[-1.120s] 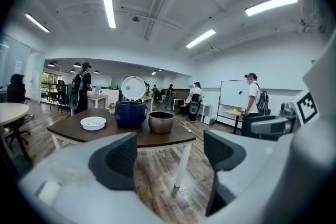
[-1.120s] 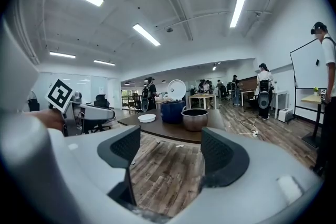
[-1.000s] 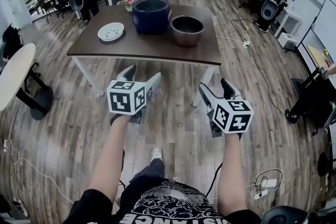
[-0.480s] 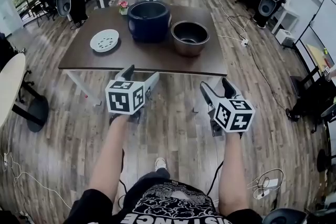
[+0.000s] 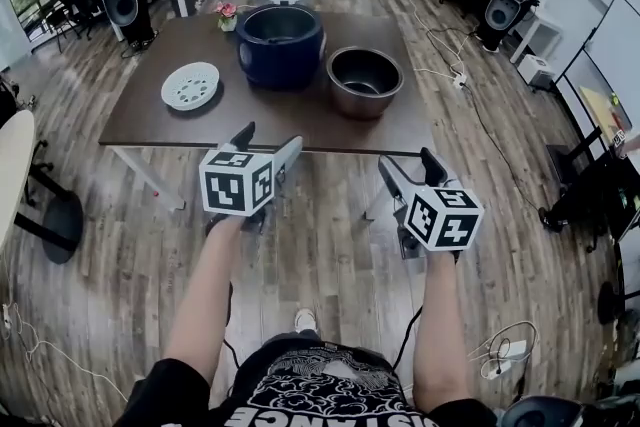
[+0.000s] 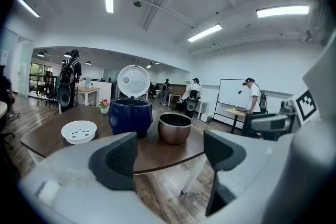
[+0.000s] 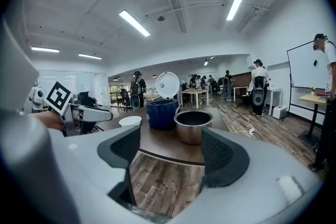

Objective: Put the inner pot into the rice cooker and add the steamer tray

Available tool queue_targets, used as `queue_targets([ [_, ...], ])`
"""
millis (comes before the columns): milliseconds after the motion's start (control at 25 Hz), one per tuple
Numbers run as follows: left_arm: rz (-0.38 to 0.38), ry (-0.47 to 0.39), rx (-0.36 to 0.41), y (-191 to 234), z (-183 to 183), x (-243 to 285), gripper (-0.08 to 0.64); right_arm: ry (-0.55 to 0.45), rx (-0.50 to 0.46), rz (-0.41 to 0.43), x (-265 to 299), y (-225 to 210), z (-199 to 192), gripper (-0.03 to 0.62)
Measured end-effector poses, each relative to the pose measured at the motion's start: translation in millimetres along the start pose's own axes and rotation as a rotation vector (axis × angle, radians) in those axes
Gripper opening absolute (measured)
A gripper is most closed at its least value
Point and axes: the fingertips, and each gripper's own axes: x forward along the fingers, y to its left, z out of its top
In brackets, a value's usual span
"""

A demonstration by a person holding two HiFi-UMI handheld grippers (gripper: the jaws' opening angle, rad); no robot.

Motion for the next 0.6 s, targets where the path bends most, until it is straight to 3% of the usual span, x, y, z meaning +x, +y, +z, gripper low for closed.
queue_targets([
  [600,-0.033,0.012,0.023,9.4,8.7,46.9,0.397,-0.008,0.012,-0.024,38.2,-20.9,6.1,0.348],
])
